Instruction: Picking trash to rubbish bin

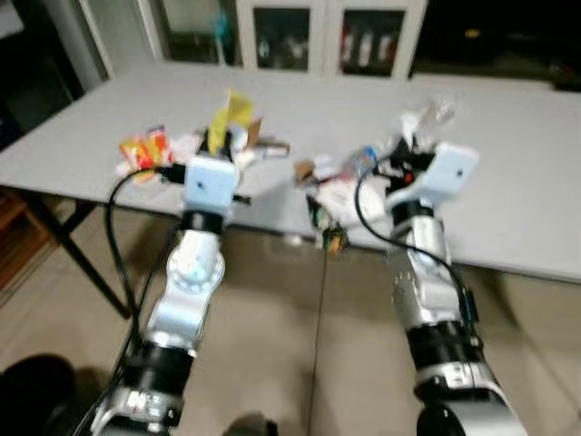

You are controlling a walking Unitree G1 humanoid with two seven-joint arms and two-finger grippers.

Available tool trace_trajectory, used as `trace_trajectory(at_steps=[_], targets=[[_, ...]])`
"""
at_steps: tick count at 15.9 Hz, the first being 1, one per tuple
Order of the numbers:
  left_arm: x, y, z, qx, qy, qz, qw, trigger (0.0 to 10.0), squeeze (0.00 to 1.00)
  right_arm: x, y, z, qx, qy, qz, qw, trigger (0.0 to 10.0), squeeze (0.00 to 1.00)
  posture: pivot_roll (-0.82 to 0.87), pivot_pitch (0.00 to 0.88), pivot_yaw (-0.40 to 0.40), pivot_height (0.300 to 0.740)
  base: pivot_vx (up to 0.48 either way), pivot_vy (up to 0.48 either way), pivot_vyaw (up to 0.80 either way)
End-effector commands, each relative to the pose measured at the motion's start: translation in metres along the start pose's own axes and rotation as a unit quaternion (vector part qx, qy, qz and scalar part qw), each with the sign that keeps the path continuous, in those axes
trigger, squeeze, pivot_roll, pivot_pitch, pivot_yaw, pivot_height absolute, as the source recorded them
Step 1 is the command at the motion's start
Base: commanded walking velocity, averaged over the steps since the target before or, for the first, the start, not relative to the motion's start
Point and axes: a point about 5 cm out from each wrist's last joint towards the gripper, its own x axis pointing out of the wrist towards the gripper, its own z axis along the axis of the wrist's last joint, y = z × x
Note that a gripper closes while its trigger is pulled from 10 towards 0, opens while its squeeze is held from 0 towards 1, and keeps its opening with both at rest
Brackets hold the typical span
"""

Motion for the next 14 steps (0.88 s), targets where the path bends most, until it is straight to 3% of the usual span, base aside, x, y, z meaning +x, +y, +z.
trace_trajectory(at_steps=[1,14], targets=[[0.0007,-0.0022,0.0014,-0.003,-0.002,0.000,1.000,10.0,0.00,0.0014,-0.0013,0.0025,-0.008,-0.002,0.002,1.000,10.0,0.00,0.01,0.000,0.079,0.740,-0.315,0.000,0.00],[-0.0004,-0.0032,0.0004,-0.004,0.005,0.000,1.000,10.0,0.00,0.0028,-0.0025,0.0031,-0.012,0.004,0.001,1.000,10.0,0.00,0.01,0.000,0.071,0.740,-0.315,0.000,0.00]])
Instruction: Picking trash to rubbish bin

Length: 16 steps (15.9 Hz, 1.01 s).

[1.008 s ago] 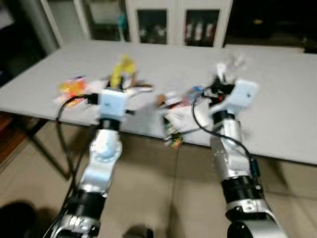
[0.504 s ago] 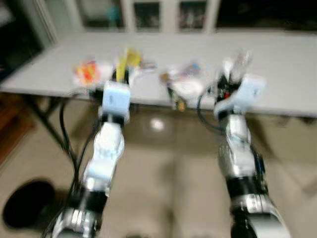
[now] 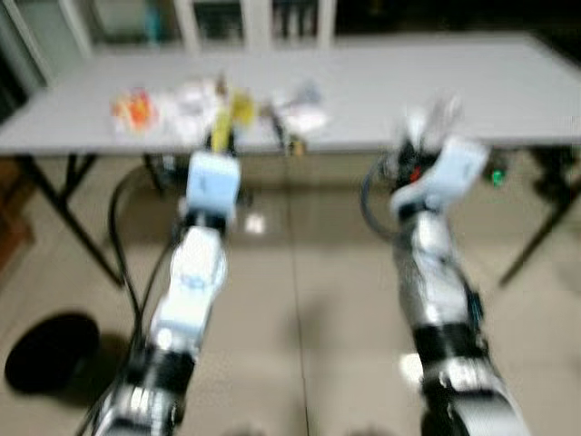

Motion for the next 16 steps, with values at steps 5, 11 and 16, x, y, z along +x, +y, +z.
trace_trajectory(at_steps=[5,11,16], targets=[[-0.007,-0.004,-0.026,-0.012,0.074,-0.007,0.997,10.0,0.00,0.001,-0.001,-0.006,-0.015,0.024,0.000,1.000,10.0,0.00,0.01,0.009,0.062,0.740,-0.187,0.000,0.00],[-0.042,-0.003,-0.088,-0.031,0.228,-0.036,0.973,10.0,0.00,-0.018,-0.029,-0.055,-0.059,0.156,-0.030,0.986,10.0,0.00,0.00,0.029,0.042,0.740,0.000,0.000,0.00],[-0.090,0.006,-0.137,-0.013,0.361,-0.060,0.931,10.0,0.00,-0.069,-0.055,-0.113,-0.118,0.329,0.003,0.937,10.0,0.00,-0.02,0.040,0.026,0.740,0.000,0.000,0.00]])
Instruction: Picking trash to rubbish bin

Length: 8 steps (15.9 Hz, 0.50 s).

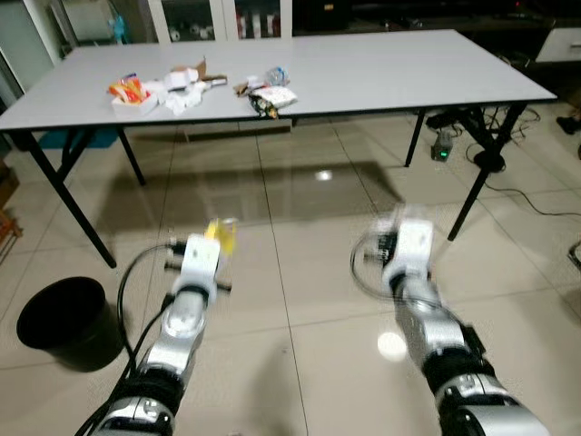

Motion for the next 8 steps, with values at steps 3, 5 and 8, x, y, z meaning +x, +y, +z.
trace_trajectory(at_steps=[3,5,8], targets=[[-0.009,0.001,-0.032,-0.001,0.064,-0.018,0.998,10.0,0.00,-0.010,-0.004,-0.040,-0.012,0.090,0.019,0.996,10.0,0.00,-0.03,0.033,0.020,0.740,0.000,0.000,0.00],[-0.013,0.001,-0.041,-0.010,0.081,-0.016,0.997,10.0,0.00,-0.019,-0.008,-0.059,-0.014,0.125,0.014,0.992,10.0,0.00,-0.02,0.030,0.017,0.740,0.000,0.000,0.00],[-0.023,0.003,-0.061,-0.010,0.122,-0.012,0.992,10.0,0.00,-0.039,-0.019,-0.092,0.004,0.175,-0.001,0.985,10.0,0.00,-0.03,0.030,0.018,0.740,0.000,0.000,0.00]])
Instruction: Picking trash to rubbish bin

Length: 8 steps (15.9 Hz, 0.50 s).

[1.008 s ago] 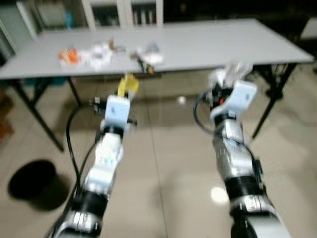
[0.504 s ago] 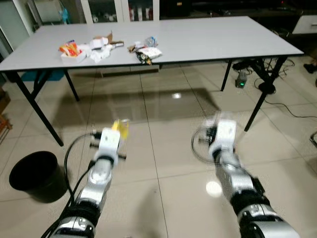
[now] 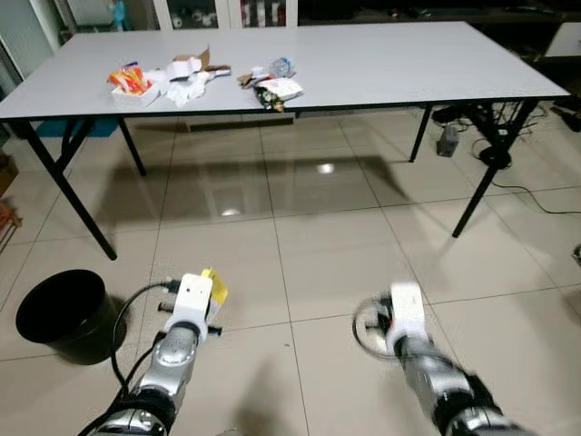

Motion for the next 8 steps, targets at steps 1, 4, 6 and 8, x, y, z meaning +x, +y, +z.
trace_trajectory(at_steps=[1,4,6,8], targets=[[-0.003,0.003,-0.010,-0.004,0.020,0.005,1.000,10.0,0.00,-0.003,-0.006,-0.008,0.008,0.012,-0.004,1.000,10.0,0.00,-0.03,0.029,0.018,0.740,0.000,0.000,0.00],[-0.008,0.003,-0.025,-0.017,0.048,0.012,0.999,10.0,0.00,-0.007,-0.008,-0.024,0.037,0.028,-0.013,0.999,10.0,0.00,-0.02,0.025,0.013,0.740,0.000,0.000,0.00],[-0.010,0.004,-0.030,-0.019,0.058,0.014,0.998,10.0,0.00,-0.007,-0.009,-0.023,0.037,0.024,-0.019,0.999,10.0,0.00,-0.02,0.024,0.012,0.740,0.000,0.154,0.00],[-0.012,0.004,-0.034,-0.018,0.064,0.013,0.998,10.0,0.00,-0.006,-0.008,-0.021,0.040,0.018,-0.017,0.999,10.0,0.00,-0.02,0.017,0.016,0.740,0.000,0.386,0.00]])
